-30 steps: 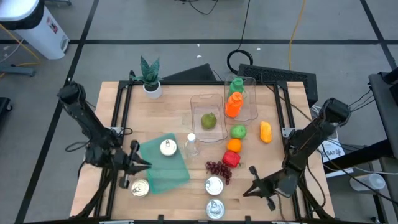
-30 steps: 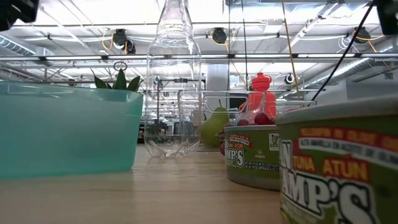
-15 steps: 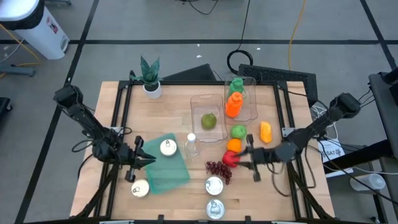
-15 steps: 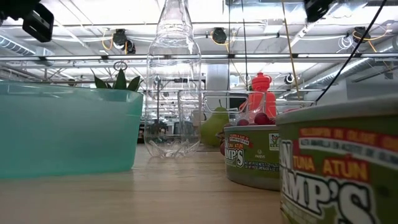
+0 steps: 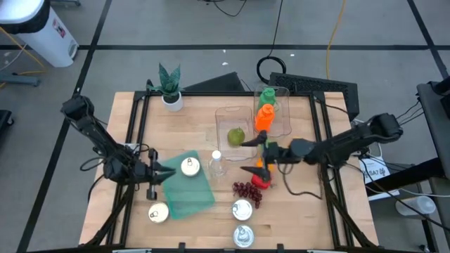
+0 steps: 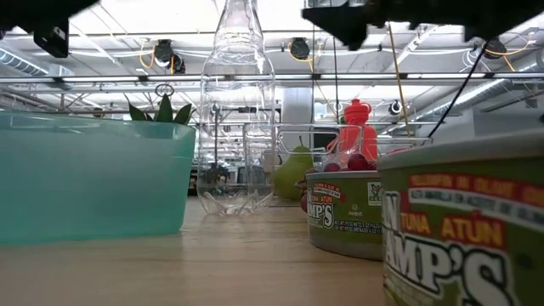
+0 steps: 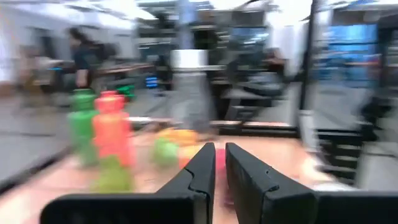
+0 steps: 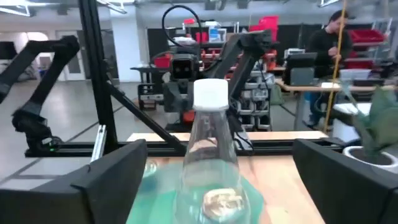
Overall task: Pick & Place Food Item
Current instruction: Put the transparent water bottle into the top transparent bin
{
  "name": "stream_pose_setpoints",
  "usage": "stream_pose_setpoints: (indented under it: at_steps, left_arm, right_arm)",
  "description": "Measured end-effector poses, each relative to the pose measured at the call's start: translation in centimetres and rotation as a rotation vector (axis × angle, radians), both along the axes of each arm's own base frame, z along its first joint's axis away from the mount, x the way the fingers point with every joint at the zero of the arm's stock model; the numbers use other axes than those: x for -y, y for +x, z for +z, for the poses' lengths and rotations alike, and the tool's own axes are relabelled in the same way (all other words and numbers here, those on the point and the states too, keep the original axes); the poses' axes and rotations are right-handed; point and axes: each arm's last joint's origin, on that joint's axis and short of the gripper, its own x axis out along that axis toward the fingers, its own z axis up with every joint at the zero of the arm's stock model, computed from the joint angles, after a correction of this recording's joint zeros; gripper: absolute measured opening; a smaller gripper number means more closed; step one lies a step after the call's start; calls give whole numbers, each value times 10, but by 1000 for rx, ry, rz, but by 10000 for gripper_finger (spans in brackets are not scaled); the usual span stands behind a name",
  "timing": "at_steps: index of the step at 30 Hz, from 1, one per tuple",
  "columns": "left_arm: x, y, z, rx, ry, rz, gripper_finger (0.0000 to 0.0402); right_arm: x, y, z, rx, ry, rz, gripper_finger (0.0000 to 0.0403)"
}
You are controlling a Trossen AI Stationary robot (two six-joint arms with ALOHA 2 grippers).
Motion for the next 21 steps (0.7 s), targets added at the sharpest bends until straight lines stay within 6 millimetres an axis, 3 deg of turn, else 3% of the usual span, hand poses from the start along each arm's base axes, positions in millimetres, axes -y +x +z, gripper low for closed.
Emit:
stream_pose_setpoints:
  at_steps: [5,9,13,21]
  left_arm:
    - [-4,-4,-3,-59,108,22,49]
    - [-10,-6,1,-50,35,42,49]
    - [-19,-1,1,-43,-41,132,49]
    - [-31,15,-1,-89,-9,132,49]
  right_arm:
    - [2,33,4,-21,3,19,395]
    - [1,47,6,-21,3,12,395]
    - [4,50,7,-17,11,-2,397]
    - [17,51,8,-14,27,-36,398]
